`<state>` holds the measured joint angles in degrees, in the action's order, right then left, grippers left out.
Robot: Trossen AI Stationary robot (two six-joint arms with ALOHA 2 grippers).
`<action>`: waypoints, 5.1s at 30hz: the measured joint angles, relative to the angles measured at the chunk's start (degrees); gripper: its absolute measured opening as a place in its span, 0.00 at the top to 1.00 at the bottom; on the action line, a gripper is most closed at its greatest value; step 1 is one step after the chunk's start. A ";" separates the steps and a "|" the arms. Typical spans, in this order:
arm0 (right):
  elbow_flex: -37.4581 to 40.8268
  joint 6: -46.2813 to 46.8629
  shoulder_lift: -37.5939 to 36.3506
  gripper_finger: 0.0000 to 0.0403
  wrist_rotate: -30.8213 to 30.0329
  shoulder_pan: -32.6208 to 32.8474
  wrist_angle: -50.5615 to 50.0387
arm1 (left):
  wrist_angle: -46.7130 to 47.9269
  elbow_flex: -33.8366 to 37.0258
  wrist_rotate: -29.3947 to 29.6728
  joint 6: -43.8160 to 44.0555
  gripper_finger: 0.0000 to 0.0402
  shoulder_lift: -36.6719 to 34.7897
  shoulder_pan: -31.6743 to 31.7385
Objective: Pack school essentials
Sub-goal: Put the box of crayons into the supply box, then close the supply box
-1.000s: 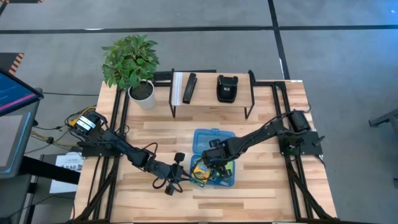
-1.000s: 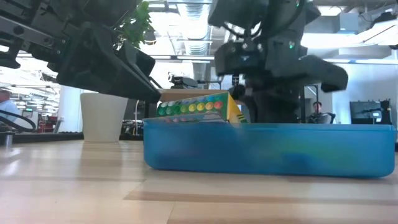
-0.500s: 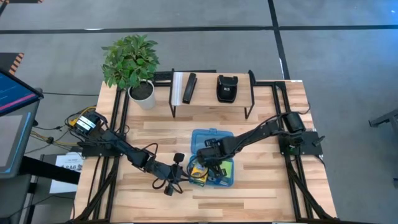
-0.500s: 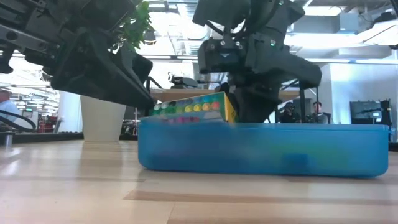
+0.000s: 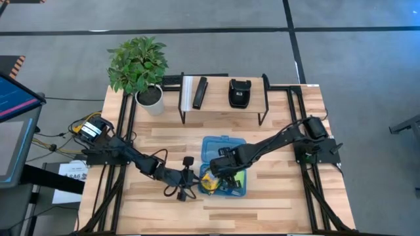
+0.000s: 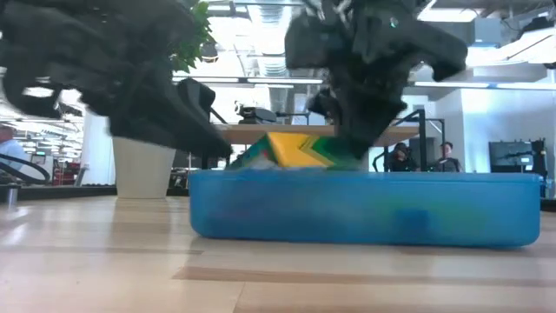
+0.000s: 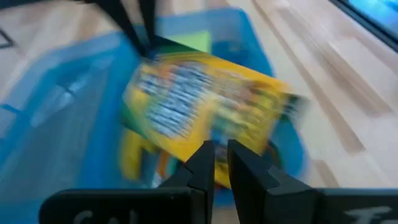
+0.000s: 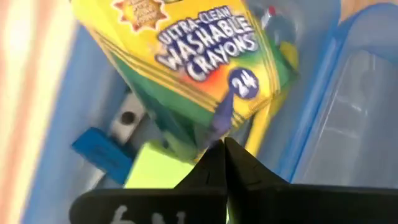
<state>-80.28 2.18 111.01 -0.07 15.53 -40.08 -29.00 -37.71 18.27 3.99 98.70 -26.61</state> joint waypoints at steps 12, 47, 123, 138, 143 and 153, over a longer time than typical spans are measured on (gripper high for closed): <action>-0.56 7.69 -3.30 0.99 -0.28 3.74 -5.78 | -2.04 -0.11 -0.86 -1.82 0.92 -0.99 3.35; 46.18 39.95 -28.20 0.99 -14.61 -4.54 23.44 | -13.01 19.51 -1.25 13.88 0.92 -6.88 15.88; 45.98 24.78 -39.44 0.99 -13.13 5.21 47.01 | -4.95 9.46 -14.36 -4.90 0.92 -15.10 5.91; 42.16 25.84 -17.79 0.99 -12.01 10.81 68.01 | -4.93 9.49 -11.25 2.76 0.92 -15.08 -1.35; 37.79 25.83 -11.75 0.99 -8.88 12.28 69.47 | -5.08 9.60 -6.63 4.24 0.92 -14.07 -5.06; 29.98 25.60 -3.55 0.99 -3.21 12.11 69.41 | -19.00 8.95 -6.77 6.18 0.92 -2.08 -6.32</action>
<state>-50.30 27.78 107.46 -3.28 27.64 29.32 -48.01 -28.76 11.50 10.17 96.61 -32.93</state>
